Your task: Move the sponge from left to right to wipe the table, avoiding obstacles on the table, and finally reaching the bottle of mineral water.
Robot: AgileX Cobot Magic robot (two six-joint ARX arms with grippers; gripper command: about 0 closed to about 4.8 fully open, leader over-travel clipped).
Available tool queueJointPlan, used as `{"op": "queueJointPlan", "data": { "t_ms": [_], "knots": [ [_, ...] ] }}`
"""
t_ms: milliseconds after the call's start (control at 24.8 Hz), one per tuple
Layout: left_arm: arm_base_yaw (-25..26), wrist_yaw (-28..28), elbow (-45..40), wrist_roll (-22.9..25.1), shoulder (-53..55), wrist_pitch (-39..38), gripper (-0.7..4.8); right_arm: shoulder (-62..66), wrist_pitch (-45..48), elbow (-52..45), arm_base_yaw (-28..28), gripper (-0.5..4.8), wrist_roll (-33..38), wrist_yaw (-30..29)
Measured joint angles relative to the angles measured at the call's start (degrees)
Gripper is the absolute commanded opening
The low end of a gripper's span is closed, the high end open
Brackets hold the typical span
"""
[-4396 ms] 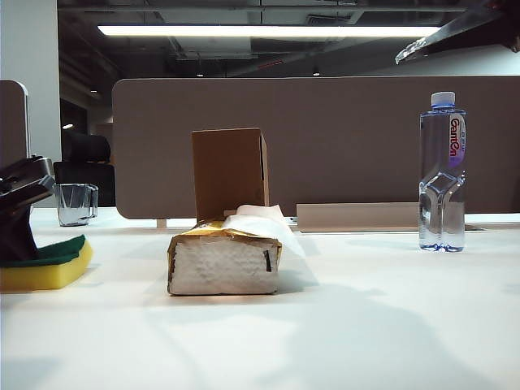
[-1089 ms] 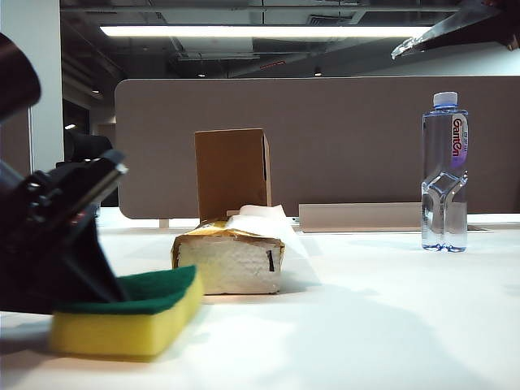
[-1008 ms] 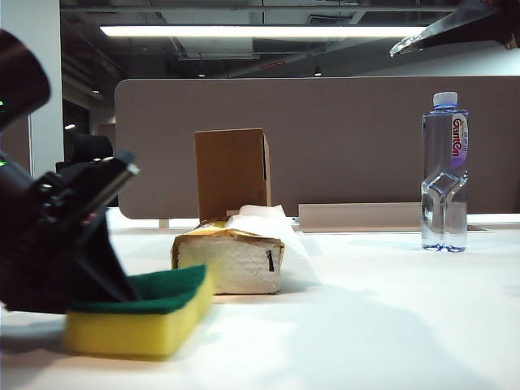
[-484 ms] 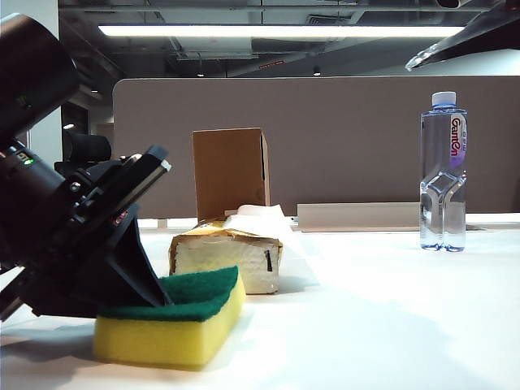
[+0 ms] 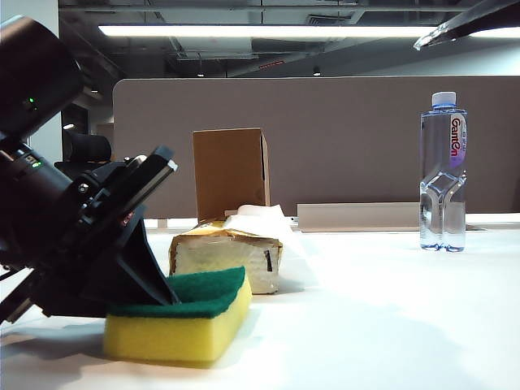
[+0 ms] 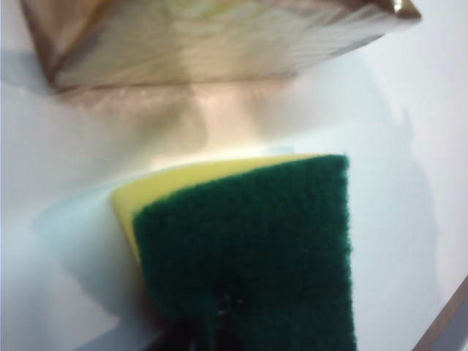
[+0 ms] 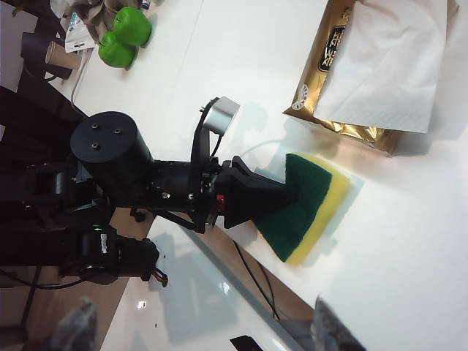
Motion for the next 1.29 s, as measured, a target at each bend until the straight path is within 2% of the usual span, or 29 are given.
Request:
{"op": "queueJointPlan", "data": {
  "t_ms": [121,161,202,242,484,686,928,1089,1210,1250,1290],
  "knots": [
    [0.0,0.3,0.3,0.0,0.2,0.0,0.17,0.0,-0.3,0.0,0.0,3.76,0.0,0.0],
    [0.0,0.3,0.3,0.0,0.2,0.0,0.47,0.0,-0.4,0.0,0.0,3.76,0.0,0.0],
    [0.0,0.3,0.3,0.0,0.2,0.0,1.2,0.0,-0.5,0.0,0.0,3.76,0.0,0.0],
    [0.0,0.3,0.3,-0.2,0.2,0.1,1.34,0.0,-0.6,0.0,0.0,3.76,0.0,0.0],
    [0.0,0.9,0.5,-1.0,0.2,0.7,1.35,-0.7,-0.8,0.0,0.0,3.67,0.0,-0.1],
    [0.0,1.2,0.6,-1.1,0.2,0.9,1.88,-0.7,-0.9,0.0,0.0,3.67,-0.2,-0.2],
    [0.5,1.9,0.6,-1.1,0.2,1.1,1.89,-0.7,-1.2,0.0,0.0,3.67,-0.2,-0.2],
    [2.1,2.6,0.5,-1.1,-0.9,-0.5,1.89,-0.9,-2.0,0.0,0.0,3.68,-0.7,-0.1],
    [5.3,2.6,0.5,-1.0,-3.5,-1.8,1.9,-1.3,-2.3,0.0,0.0,3.67,-0.9,-0.2],
    [5.7,2.7,0.5,-1.0,-3.9,-1.8,2.1,-1.3,-2.3,0.0,0.0,3.68,-0.9,-0.2],
    [5.9,3.0,0.5,-1.0,-4.4,-2.0,2.66,-1.3,-2.3,0.0,0.0,3.67,-1.3,-0.2]
  ]
}}
